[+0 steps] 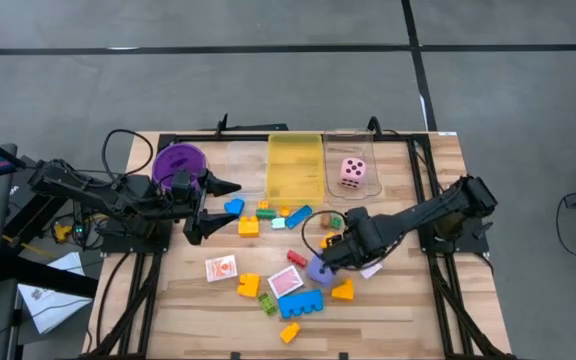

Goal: Pick & Place Toys
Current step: Put the violet dice into the transparent bin

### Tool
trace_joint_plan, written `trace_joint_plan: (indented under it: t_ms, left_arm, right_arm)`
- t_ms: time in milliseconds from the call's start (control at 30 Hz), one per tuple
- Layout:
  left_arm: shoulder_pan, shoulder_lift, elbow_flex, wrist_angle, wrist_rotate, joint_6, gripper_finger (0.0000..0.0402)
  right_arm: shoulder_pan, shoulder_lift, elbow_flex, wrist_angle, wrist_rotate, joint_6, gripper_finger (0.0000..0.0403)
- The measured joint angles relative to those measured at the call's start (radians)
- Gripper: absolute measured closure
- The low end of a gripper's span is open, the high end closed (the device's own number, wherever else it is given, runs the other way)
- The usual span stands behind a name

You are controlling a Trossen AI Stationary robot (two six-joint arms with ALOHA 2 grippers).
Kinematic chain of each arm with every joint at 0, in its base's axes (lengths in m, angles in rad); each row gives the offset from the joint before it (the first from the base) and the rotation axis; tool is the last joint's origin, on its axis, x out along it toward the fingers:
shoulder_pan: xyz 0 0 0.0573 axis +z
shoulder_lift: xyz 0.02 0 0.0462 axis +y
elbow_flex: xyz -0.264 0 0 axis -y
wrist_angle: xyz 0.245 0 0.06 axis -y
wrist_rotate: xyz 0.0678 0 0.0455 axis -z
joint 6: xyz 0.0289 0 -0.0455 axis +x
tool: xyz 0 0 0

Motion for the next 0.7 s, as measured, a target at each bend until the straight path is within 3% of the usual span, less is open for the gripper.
trace_joint_plan:
  t_ms: [267,367,533,700]
  left_arm:
    - [0.0,0.0,0.0,0.001,-0.031,-0.006,0.0004]
    - [0.0,0.0,0.0,0.001,-0.03,-0.007,0.0004]
    - [0.0,0.0,0.0,0.0,-0.053,-0.007,0.0004]
    - [0.0,0.0,0.0,0.0,-0.068,-0.007,0.0004]
  right_arm:
    - [-0.052,0.005,0.0,0.125,-0.07,-0.37,0.0003]
    - [-0.045,0.005,0.0,0.11,-0.061,-0.357,0.0003]
    - [0.015,0.005,0.005,-0.056,0.097,-0.142,0.0003]
    - [0.044,0.005,0.038,-0.046,0.133,-0.302,0.0003]
